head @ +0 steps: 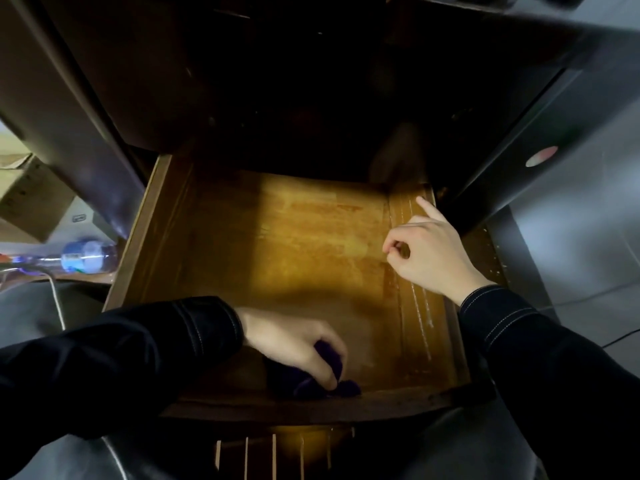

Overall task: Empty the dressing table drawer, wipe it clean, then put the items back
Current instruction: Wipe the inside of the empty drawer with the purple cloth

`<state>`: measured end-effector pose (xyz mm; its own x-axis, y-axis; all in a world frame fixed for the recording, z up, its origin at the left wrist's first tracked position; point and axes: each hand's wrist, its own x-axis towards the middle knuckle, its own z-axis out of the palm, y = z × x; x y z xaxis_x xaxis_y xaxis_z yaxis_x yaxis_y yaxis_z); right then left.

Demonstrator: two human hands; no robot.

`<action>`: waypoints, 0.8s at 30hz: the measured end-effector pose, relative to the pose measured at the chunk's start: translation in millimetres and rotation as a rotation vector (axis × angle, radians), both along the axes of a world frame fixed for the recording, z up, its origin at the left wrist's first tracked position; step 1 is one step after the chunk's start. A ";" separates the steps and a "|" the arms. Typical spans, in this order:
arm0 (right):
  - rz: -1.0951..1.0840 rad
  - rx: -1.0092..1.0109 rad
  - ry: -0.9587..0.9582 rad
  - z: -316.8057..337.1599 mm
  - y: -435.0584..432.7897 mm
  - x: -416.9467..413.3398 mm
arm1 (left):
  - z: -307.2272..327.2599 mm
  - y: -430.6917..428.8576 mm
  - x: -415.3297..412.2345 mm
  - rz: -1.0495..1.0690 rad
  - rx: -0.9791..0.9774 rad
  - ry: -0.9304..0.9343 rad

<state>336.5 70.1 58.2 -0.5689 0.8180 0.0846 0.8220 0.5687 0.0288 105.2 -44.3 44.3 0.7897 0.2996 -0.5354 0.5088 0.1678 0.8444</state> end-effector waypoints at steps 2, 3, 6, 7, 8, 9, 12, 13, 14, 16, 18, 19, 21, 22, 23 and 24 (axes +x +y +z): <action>-0.002 -0.007 0.002 0.1 -0.1 0.0 | -4.4 -2.4 5.1 -0.045 0.106 0.093; -0.005 -0.008 0.002 0.4 -0.2 0.1 | -4.7 -1.9 7.7 -0.079 0.147 0.114; -0.012 -0.008 0.005 0.7 -0.5 0.0 | 5.5 4.8 6.9 -0.116 0.136 0.016; -0.015 -0.007 0.014 0.8 -0.6 -0.1 | 9.9 7.5 5.0 -0.105 0.092 -0.032; -0.018 -0.006 0.026 1.2 -0.7 -0.1 | 12.2 9.2 3.3 -0.084 0.046 -0.066; -0.022 -0.006 0.037 1.5 -0.9 -0.2 | 11.5 8.9 2.6 -0.055 0.009 -0.078; -0.029 -0.005 0.049 2.9 -2.4 -0.8 | -2.7 1.8 7.7 -0.049 0.082 0.058; -0.030 -0.007 0.048 3.3 -2.9 -1.3 | -7.5 -0.1 9.7 -0.086 0.144 0.114; -0.031 -0.011 0.049 3.7 -3.0 -1.6 | -9.1 -0.8 10.4 -0.116 0.184 0.133; -0.034 -0.019 0.056 3.7 -2.7 -2.2 | -5.4 1.4 7.4 -0.114 0.170 0.065; -0.034 -0.020 0.065 3.1 -1.9 -2.6 | 2.3 5.3 3.7 -0.087 0.094 -0.044; -0.035 -0.022 0.068 3.0 -1.6 -2.7 | 4.8 6.0 3.8 -0.073 0.071 -0.083; -0.033 -0.027 0.071 2.9 -1.2 -2.9 | 5.0 4.5 8.9 -0.034 0.070 -0.101; -0.032 -0.029 0.071 3.0 -1.0 -2.9 | 2.2 2.4 13.6 -0.015 0.082 -0.077; -0.031 -0.031 0.071 3.2 -0.9 -2.8 | -1.4 0.1 19.1 0.001 0.097 -0.030; -0.032 -0.033 0.070 3.4 -1.1 -2.8 | -3.8 -2.2 23.7 0.005 0.111 0.036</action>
<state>333.7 69.0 61.6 -0.5361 0.8387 0.0955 0.8391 0.5418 -0.0476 128.9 -46.4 40.5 0.7688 0.3630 -0.5264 0.5384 0.0768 0.8392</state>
